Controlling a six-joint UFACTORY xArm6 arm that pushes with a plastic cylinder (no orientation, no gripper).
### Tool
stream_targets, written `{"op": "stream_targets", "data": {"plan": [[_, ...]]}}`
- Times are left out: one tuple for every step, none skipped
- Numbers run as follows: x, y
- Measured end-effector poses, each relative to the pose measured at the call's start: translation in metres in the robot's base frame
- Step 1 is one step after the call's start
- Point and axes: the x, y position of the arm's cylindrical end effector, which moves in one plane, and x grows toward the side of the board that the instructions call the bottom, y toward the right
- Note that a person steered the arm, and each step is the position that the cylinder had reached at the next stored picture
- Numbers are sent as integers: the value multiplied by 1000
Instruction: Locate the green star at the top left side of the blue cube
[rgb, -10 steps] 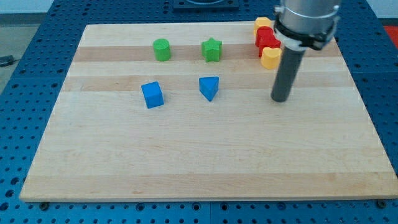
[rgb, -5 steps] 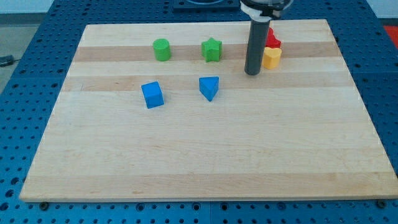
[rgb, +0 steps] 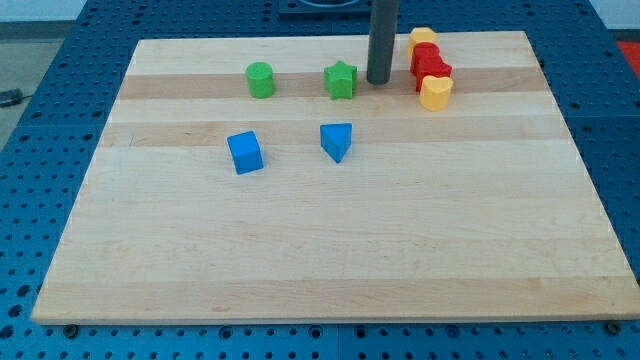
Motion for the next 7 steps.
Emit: {"op": "stream_targets", "data": {"plan": [[0,-25],[0,-48],[0,-66],[0,-90],[2,-113],[8,-123],[18,-123]]}}
